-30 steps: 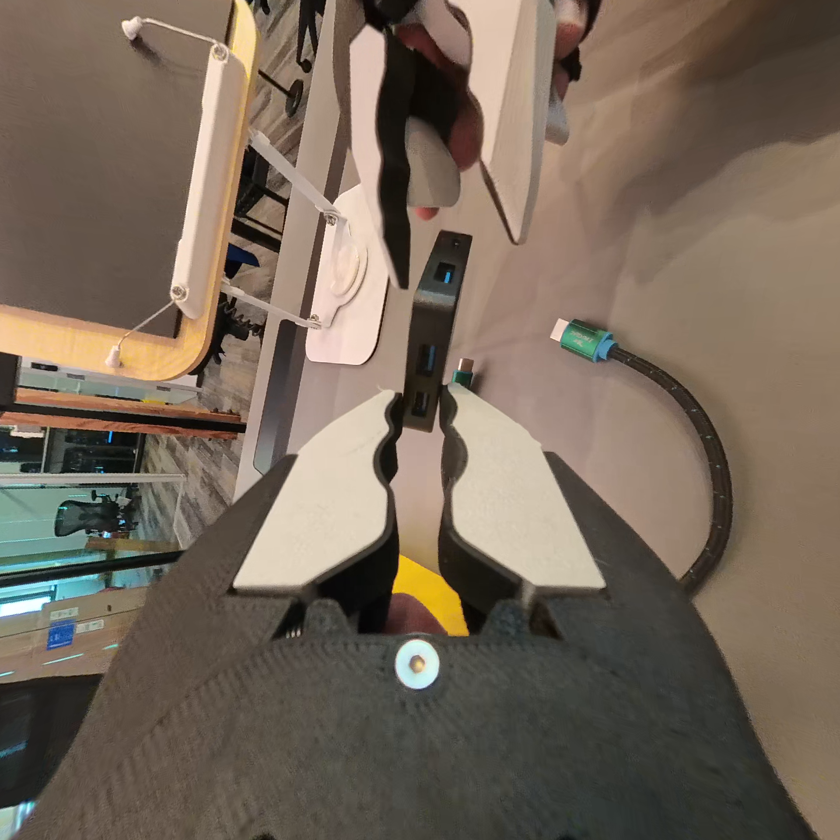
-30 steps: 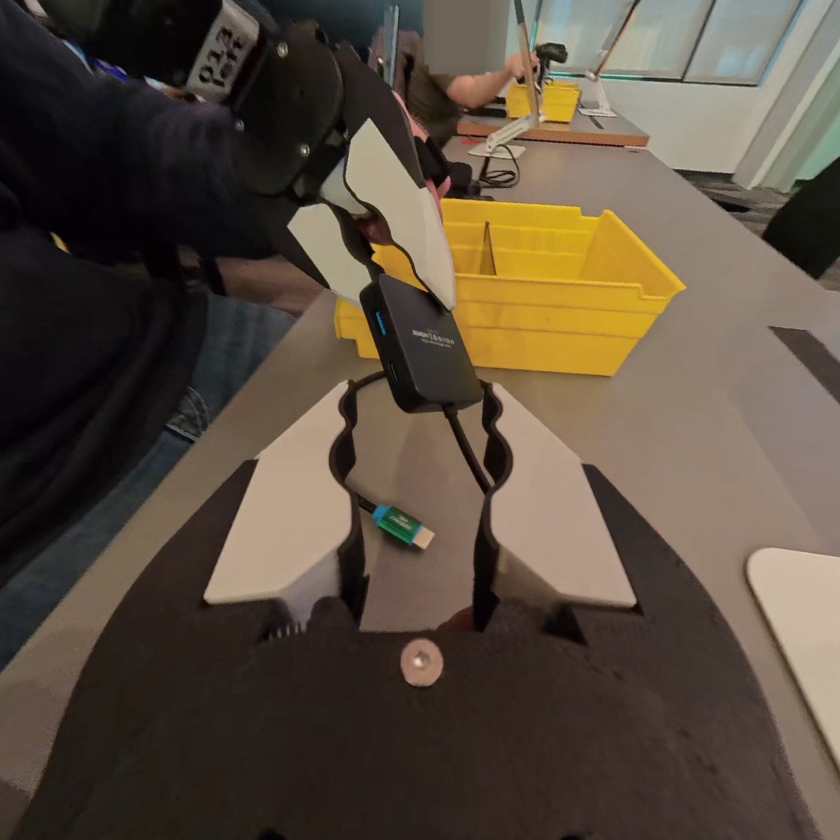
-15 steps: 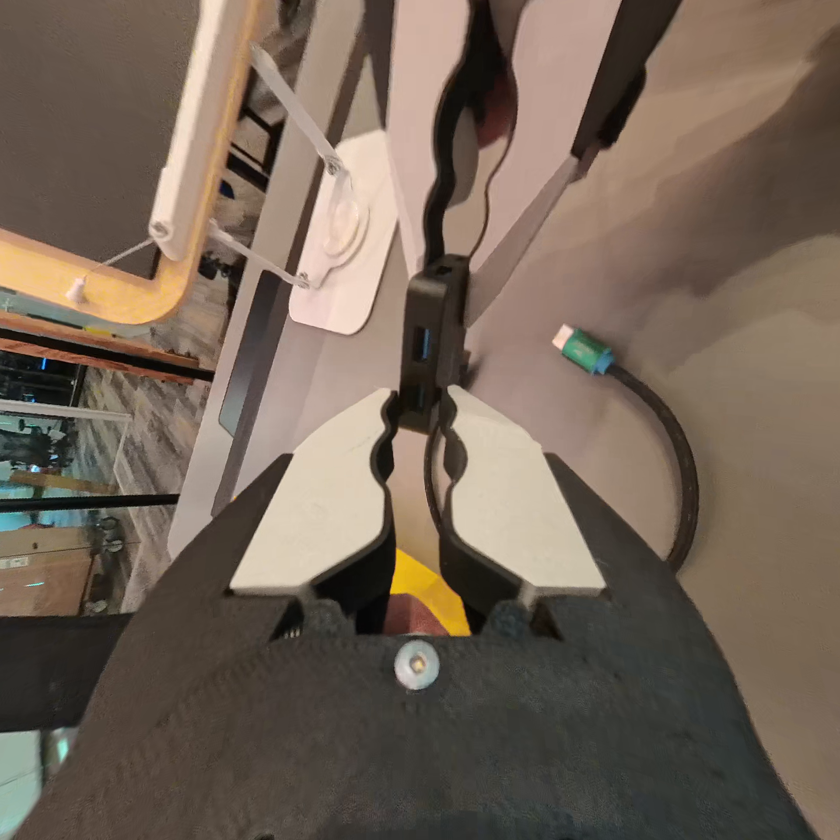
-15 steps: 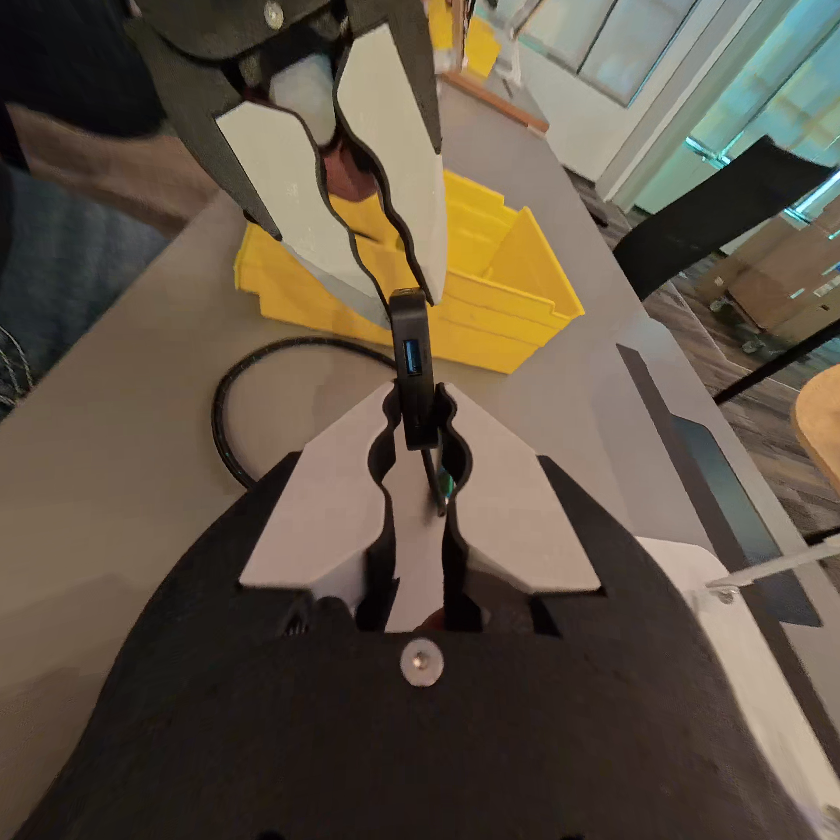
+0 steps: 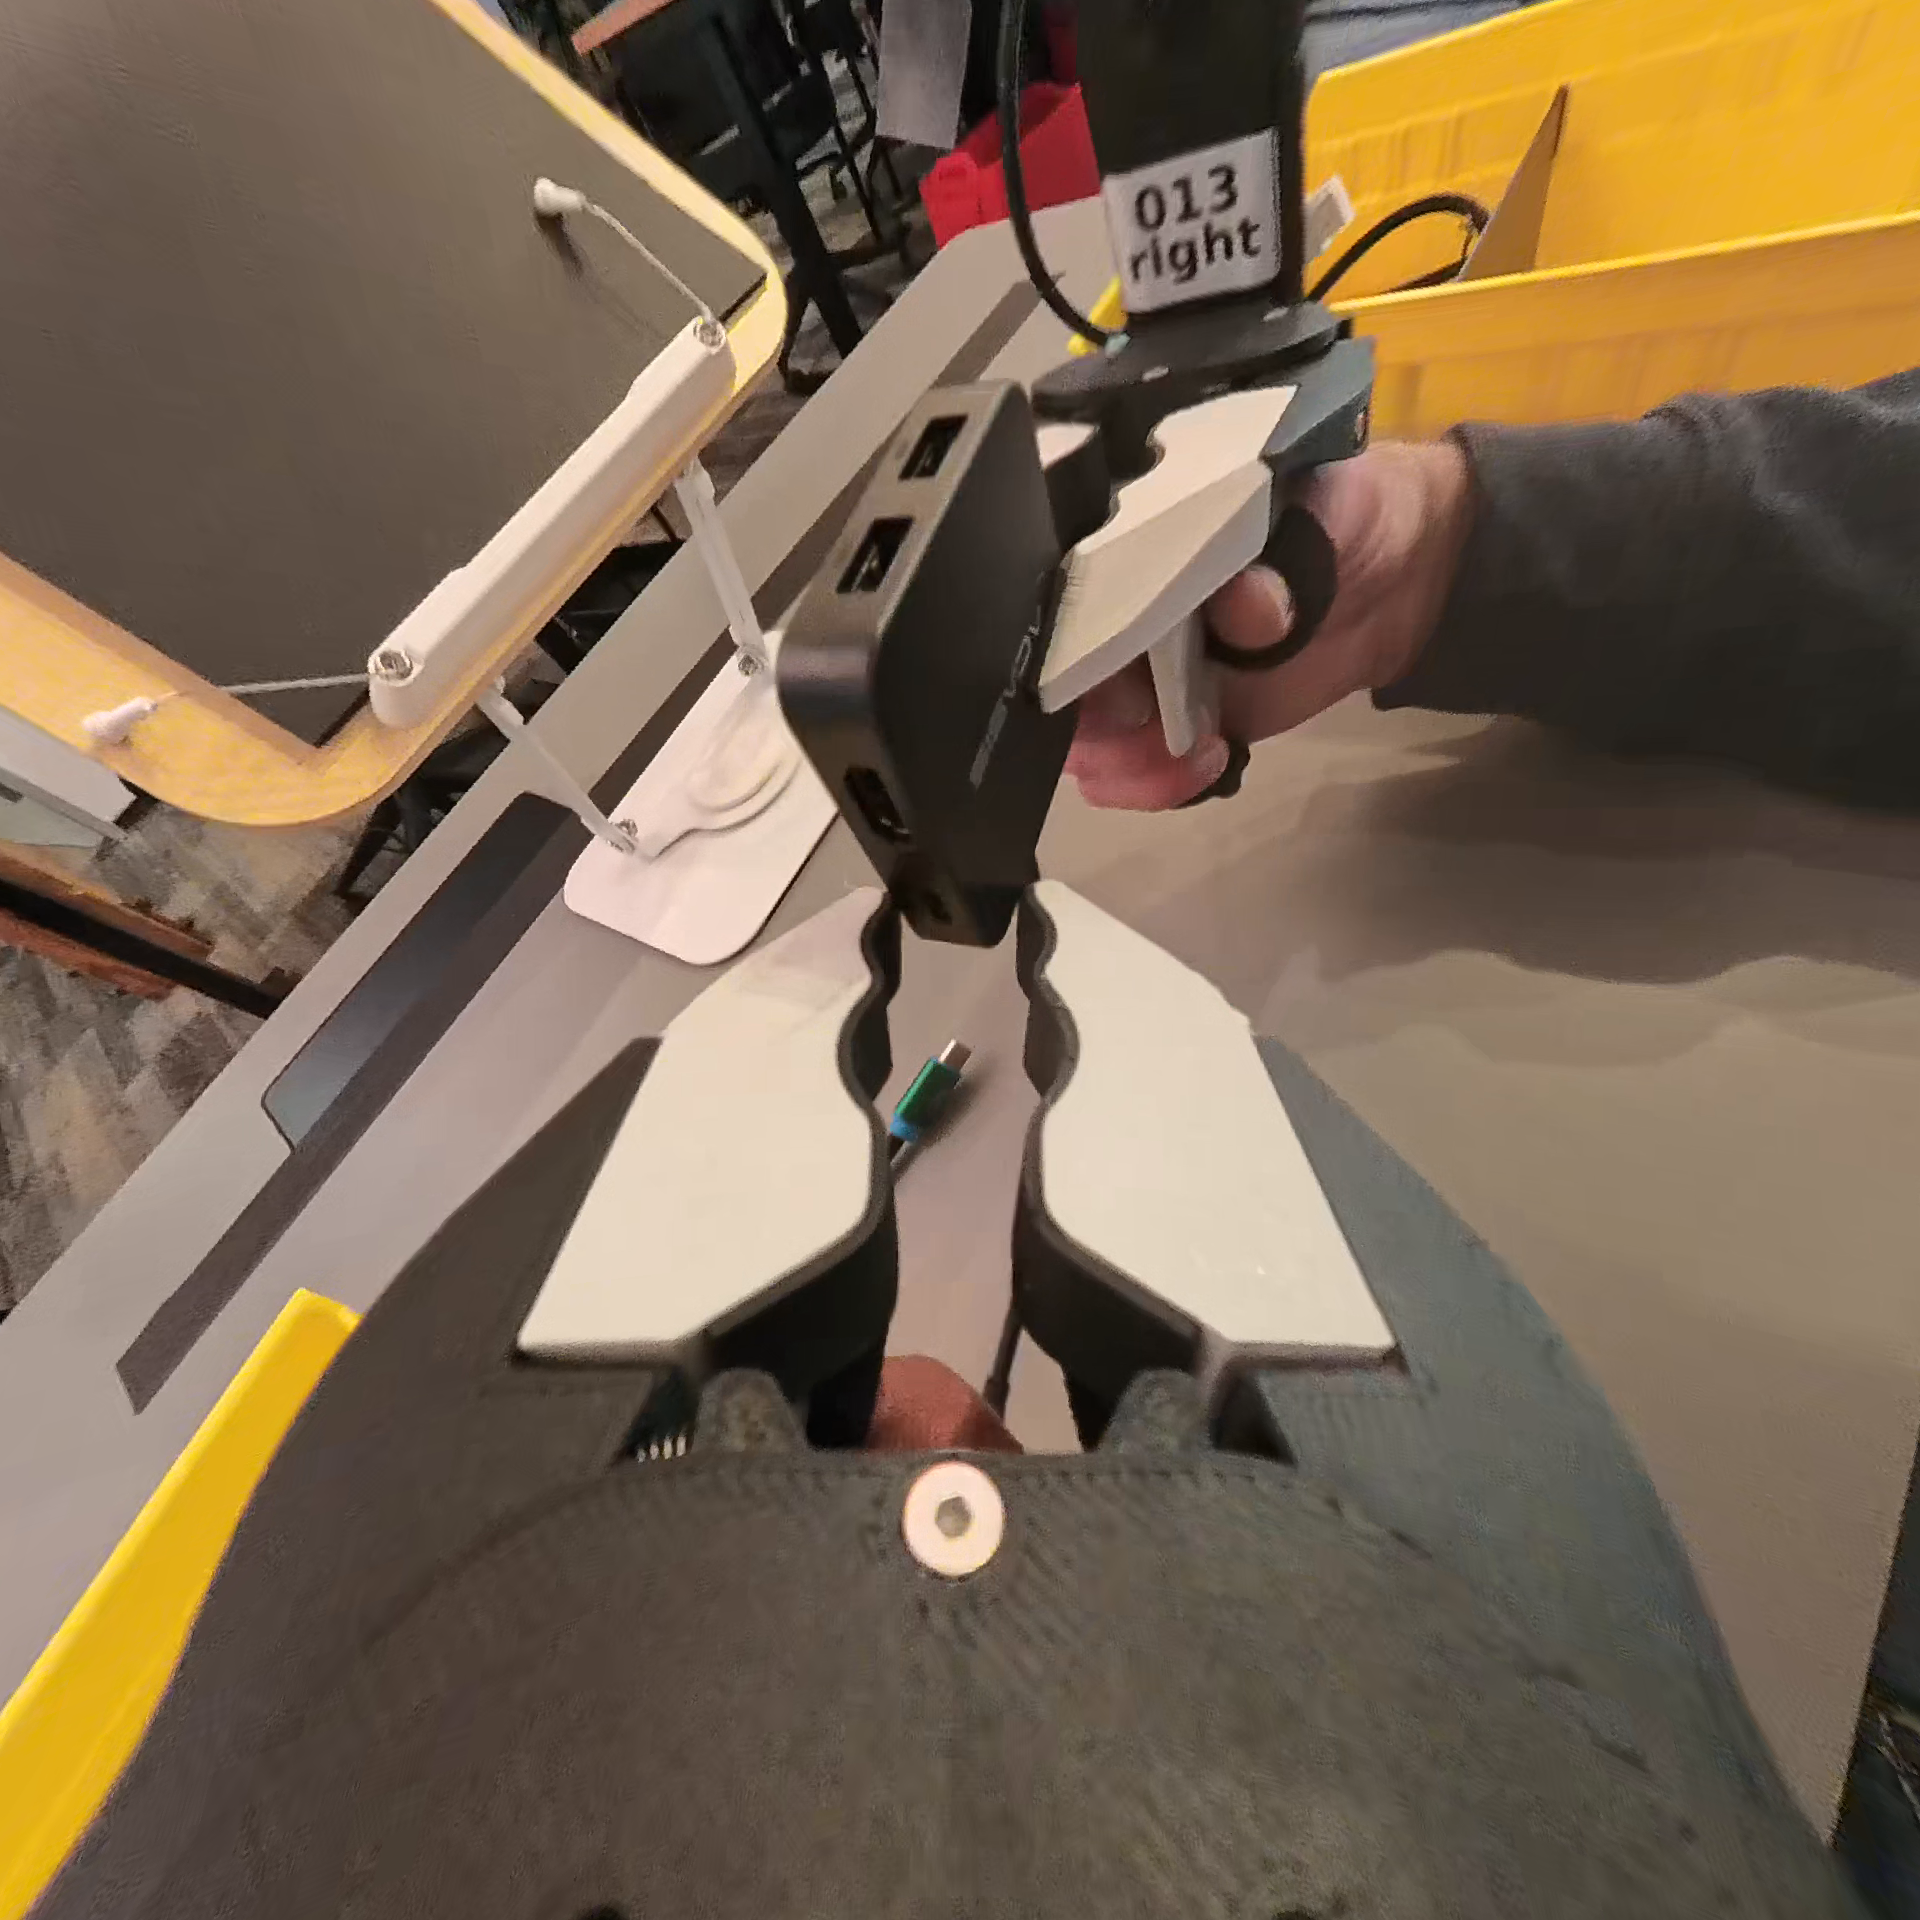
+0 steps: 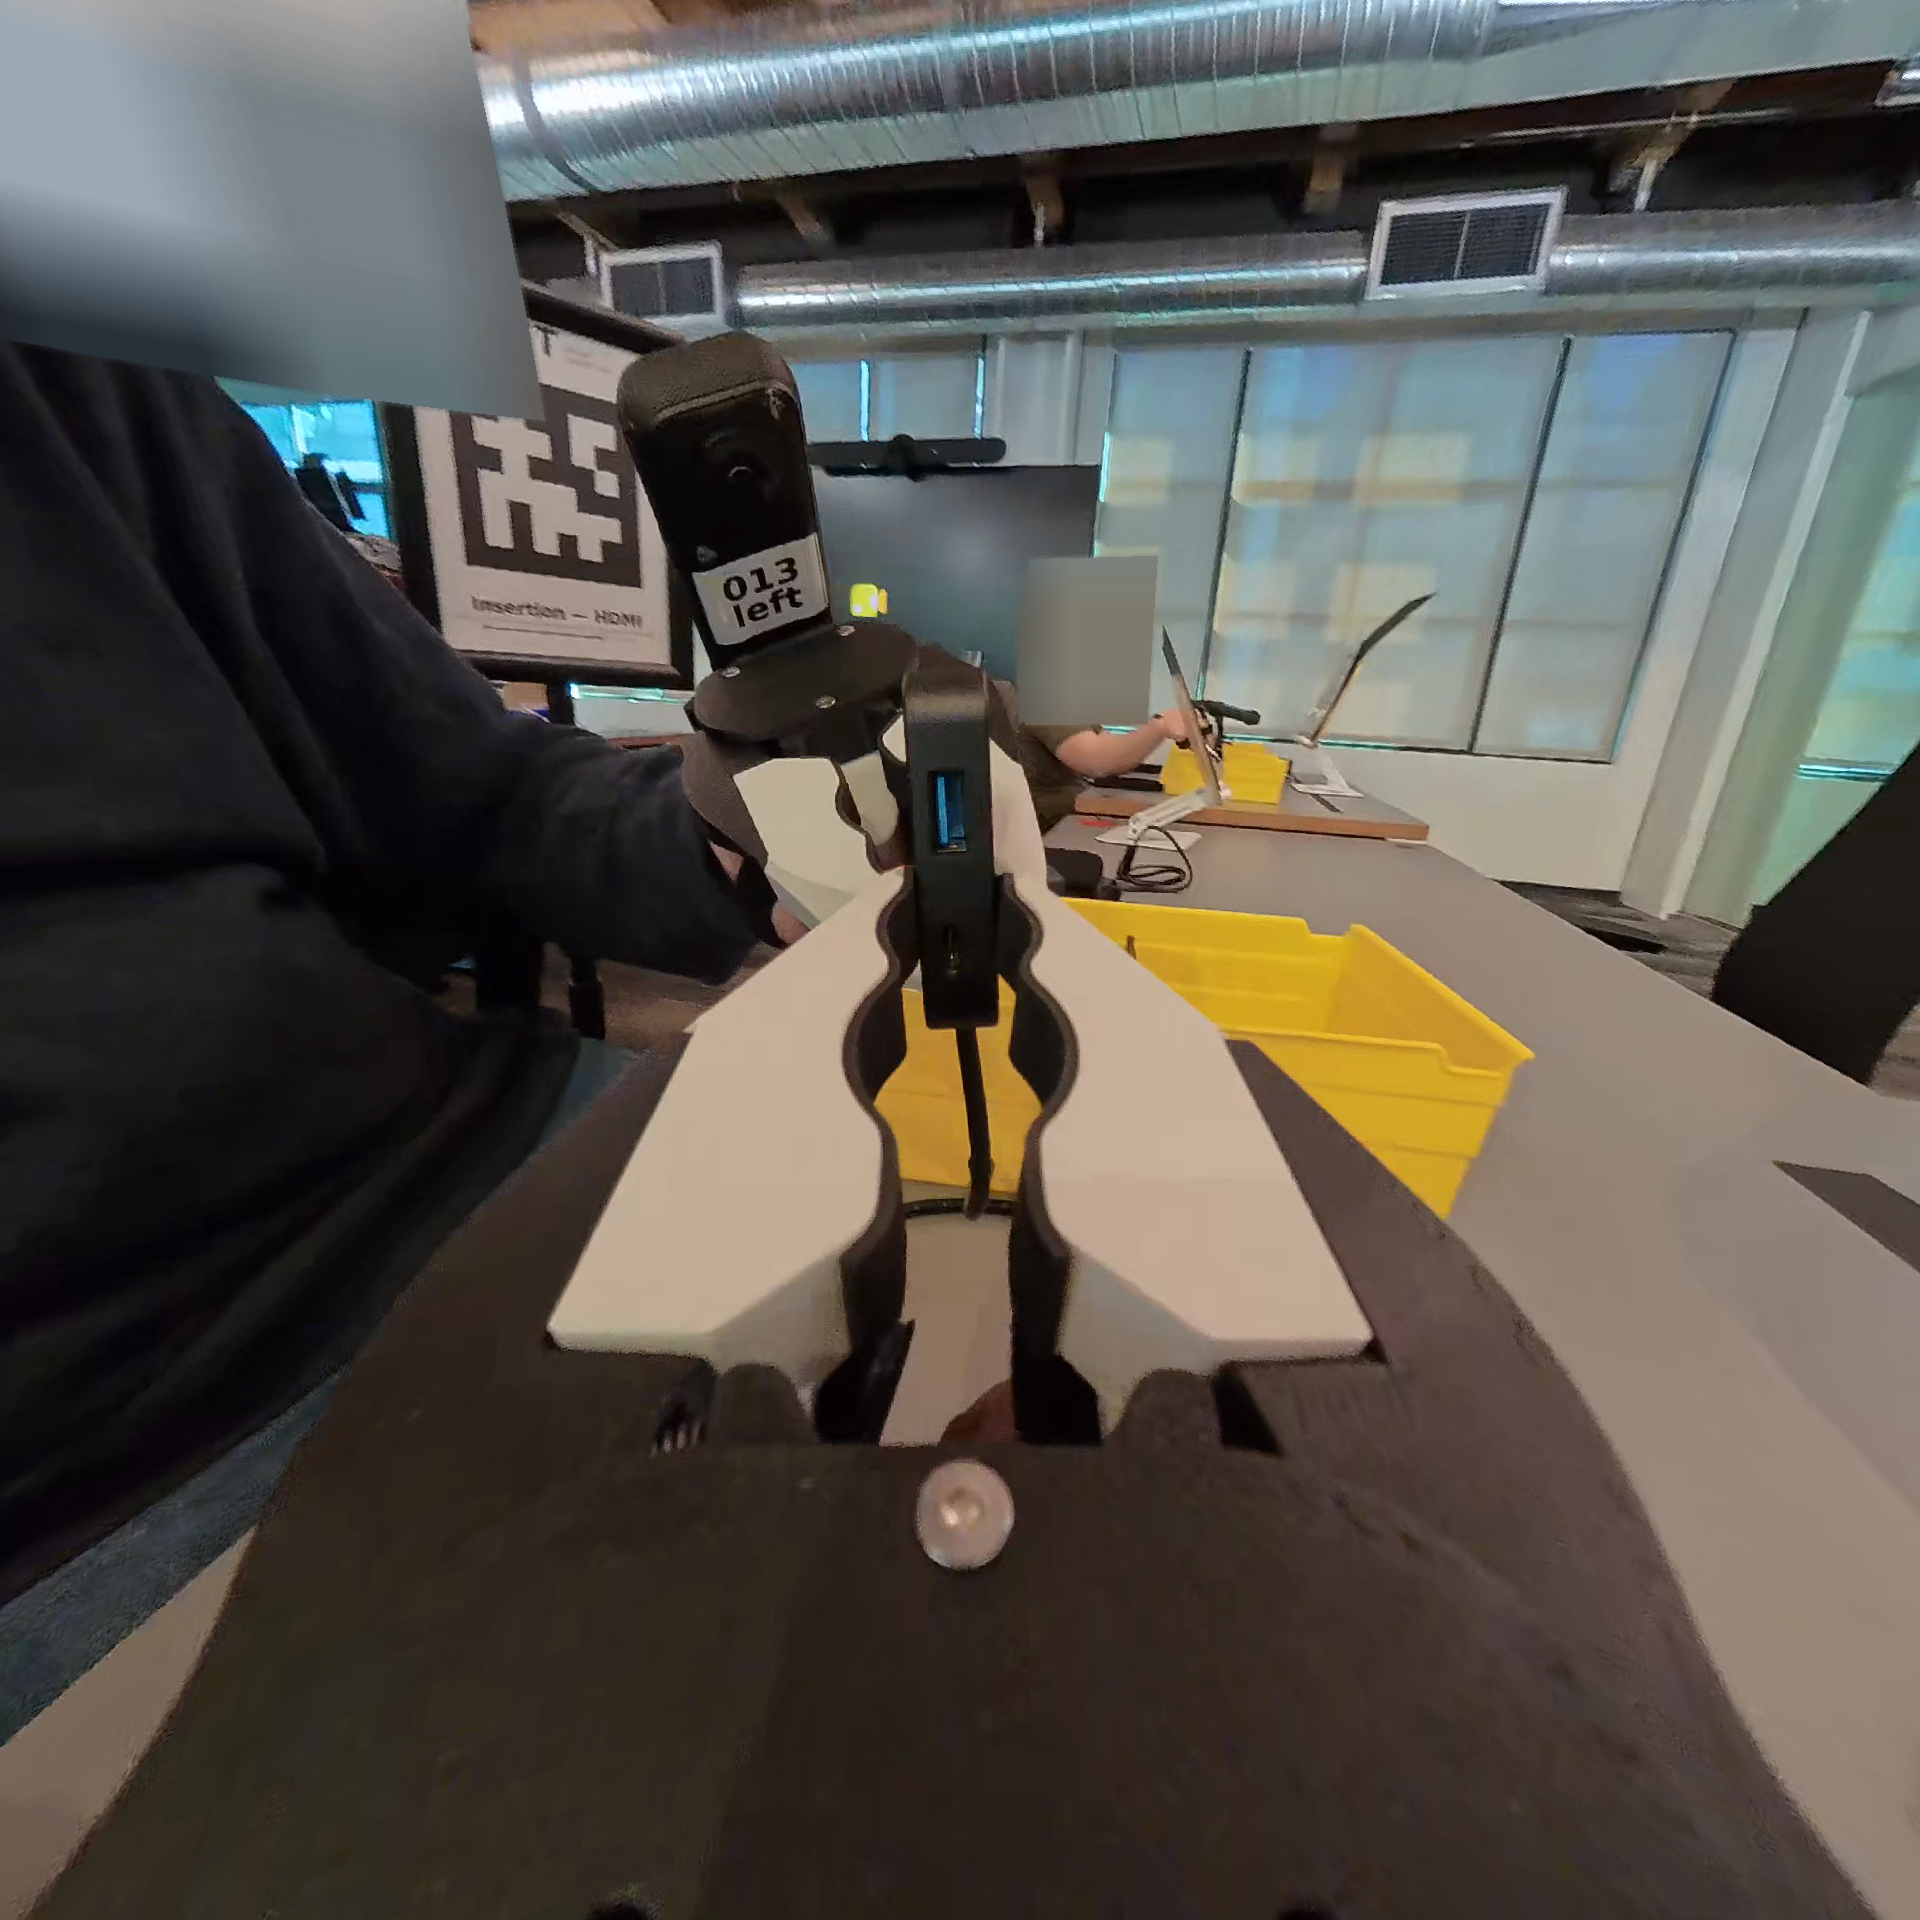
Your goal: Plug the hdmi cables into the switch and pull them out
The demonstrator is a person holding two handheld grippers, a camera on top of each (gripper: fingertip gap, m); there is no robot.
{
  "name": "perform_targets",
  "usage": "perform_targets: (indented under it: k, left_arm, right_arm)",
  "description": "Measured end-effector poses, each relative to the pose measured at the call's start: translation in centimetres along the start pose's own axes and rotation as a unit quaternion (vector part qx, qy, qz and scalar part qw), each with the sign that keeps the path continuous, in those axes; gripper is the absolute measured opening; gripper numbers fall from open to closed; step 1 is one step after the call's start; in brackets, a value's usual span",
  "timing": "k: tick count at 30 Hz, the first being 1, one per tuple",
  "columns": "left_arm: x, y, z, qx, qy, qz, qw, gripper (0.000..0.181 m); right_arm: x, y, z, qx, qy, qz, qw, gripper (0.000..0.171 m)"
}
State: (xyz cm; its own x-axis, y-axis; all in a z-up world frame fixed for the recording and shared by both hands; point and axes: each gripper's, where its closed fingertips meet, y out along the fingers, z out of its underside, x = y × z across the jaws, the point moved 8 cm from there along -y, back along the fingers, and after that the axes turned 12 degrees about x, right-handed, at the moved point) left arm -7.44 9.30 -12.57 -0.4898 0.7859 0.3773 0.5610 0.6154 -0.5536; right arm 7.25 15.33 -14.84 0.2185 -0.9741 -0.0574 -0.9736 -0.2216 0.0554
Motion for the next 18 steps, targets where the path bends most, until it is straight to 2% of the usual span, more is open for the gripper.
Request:
perform_targets:
  k: [3, 12, 18]
  left_arm:
    - [-0.4, -0.2, -0.6, 0.015, 0.020, -0.014, 1.000, 0.019]
    - [-1.5, -0.8, -1.5, 0.112, 0.156, -0.107, 0.976, 0.018]
    - [-1.7, -0.6, -1.4, 0.118, 0.164, -0.107, 0.973, 0.018]
  right_arm:
    - [0.0, -0.3, 0.0, -0.003, 0.005, -0.012, 1.000, 0.013]
    - [0.0, -0.7, 0.9, 0.075, -0.019, 0.012, 0.997, 0.015]
    - [0.0, -0.9, 1.1, 0.098, -0.028, 0.019, 0.995, 0.015]
